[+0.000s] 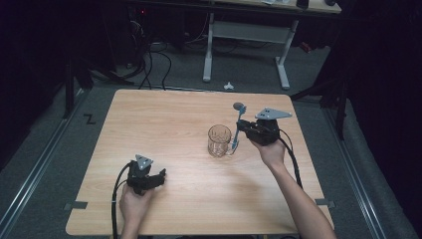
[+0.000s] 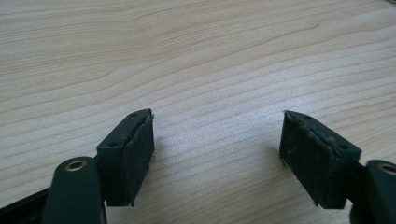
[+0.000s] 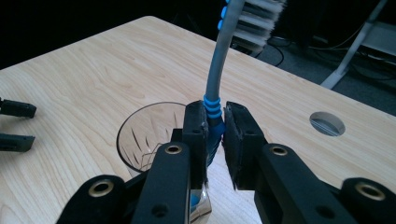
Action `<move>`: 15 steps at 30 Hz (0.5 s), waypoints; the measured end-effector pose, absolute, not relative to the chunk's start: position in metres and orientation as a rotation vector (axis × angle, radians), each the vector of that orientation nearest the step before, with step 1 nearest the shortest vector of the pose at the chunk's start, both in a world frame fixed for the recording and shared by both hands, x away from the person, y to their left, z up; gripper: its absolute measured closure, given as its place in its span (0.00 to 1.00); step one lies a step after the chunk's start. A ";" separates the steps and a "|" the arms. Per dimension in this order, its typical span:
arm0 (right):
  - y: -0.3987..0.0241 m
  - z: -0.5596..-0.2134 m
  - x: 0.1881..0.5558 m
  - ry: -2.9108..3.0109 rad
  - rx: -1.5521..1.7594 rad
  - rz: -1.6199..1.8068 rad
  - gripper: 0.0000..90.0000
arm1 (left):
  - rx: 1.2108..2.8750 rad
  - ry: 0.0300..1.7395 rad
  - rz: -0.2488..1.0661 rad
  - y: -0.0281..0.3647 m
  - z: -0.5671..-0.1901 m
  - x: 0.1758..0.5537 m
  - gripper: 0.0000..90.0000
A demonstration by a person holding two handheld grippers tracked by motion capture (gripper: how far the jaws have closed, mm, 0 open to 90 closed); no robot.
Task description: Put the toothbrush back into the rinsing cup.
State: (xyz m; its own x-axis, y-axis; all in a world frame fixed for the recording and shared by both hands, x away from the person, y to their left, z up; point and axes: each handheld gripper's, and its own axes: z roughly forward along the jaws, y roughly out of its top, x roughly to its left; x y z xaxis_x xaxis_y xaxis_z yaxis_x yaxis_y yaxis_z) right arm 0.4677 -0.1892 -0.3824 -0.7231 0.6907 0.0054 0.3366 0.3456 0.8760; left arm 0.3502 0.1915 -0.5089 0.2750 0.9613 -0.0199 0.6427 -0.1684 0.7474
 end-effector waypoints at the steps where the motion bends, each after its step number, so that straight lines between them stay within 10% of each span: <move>1: -0.190 -0.383 0.468 2.248 0.901 1.332 0.88 | 1.896 1.443 0.625 0.192 -0.509 0.350 0.30; 15: -0.189 -0.388 0.462 2.265 0.877 1.302 0.88 | 1.895 1.443 0.624 0.192 -0.509 0.350 0.30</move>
State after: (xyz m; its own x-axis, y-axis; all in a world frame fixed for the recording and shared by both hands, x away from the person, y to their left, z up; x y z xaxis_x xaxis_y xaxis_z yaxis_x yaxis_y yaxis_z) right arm 0.4619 -0.1888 -0.3877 -0.7315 0.6816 -0.0197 0.3261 0.3750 0.8678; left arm 0.3502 0.1916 -0.5089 0.2752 0.9612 -0.0212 0.6424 -0.1674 0.7479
